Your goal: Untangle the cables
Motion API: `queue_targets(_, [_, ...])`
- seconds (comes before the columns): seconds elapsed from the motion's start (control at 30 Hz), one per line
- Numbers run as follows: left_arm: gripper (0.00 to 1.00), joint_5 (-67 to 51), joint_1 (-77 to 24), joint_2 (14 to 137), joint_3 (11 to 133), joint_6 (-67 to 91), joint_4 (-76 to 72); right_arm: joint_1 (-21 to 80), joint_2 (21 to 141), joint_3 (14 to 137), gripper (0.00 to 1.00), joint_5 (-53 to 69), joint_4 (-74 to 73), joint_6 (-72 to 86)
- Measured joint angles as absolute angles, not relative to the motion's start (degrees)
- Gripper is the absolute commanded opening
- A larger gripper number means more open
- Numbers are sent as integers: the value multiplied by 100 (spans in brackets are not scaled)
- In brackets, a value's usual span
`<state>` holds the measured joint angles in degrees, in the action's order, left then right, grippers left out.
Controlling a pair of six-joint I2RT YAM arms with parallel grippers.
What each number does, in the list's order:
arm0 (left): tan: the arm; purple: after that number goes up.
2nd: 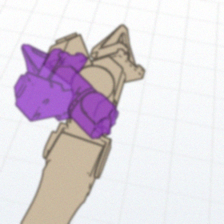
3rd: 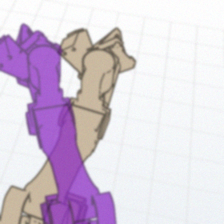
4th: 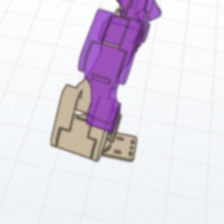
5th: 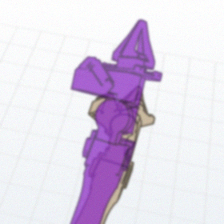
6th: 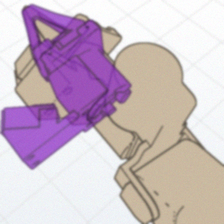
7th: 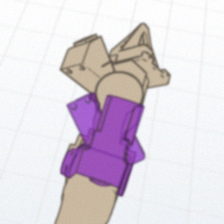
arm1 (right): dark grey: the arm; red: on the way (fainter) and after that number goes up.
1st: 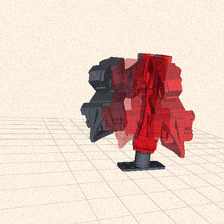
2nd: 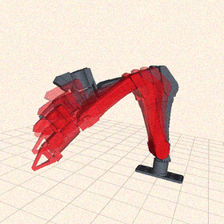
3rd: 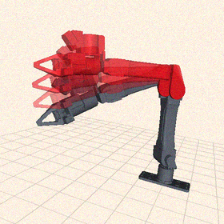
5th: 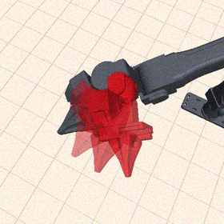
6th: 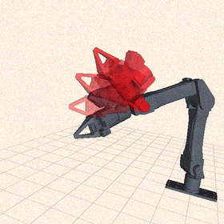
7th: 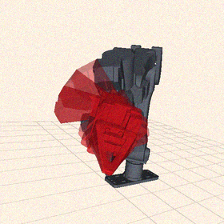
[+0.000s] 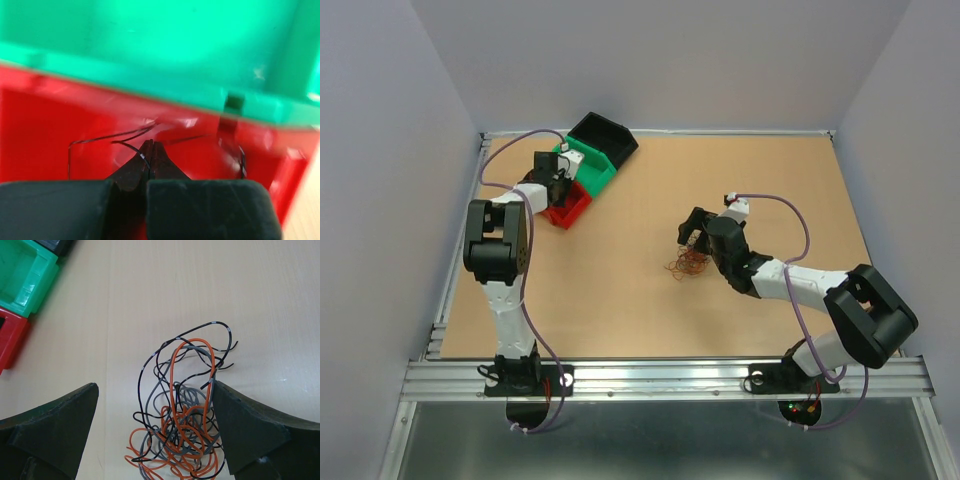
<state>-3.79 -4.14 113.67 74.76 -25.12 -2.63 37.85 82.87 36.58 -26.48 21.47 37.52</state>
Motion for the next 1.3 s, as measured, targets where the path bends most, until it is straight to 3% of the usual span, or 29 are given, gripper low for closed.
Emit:
queue_targets(0.1, [11, -191, -480, 11769, 7793, -2545, -185, 3785, 8287, 3658, 100, -2633, 2150, 3750])
queue_targets(0.3, [32, 23, -473, 11631, 7634, -2543, -132, 3785, 8287, 3658, 100, -2633, 2150, 3750])
queue_targets(0.57, [47, 45, -464, 10969, 7502, -2532, 296, 3785, 8287, 3658, 100, -2633, 2147, 3747])
queue_targets(0.7, [69, 51, -464, 10750, 7771, -2561, 746, 3785, 8287, 3658, 100, -2633, 2147, 3743])
queue_targets(1.03, [71, -30, -464, 10256, 8049, -2613, 1444, 3785, 8287, 3658, 100, -2622, 2150, 3730])
queue_targets(1.27, [65, -226, -464, 10228, 8232, -2611, 1575, 3785, 8287, 3658, 100, -2609, 2147, 3728])
queue_targets(1.3, [71, -370, -467, 10226, 8232, -2613, 1608, 3785, 8287, 3658, 100, -2609, 2150, 3726])
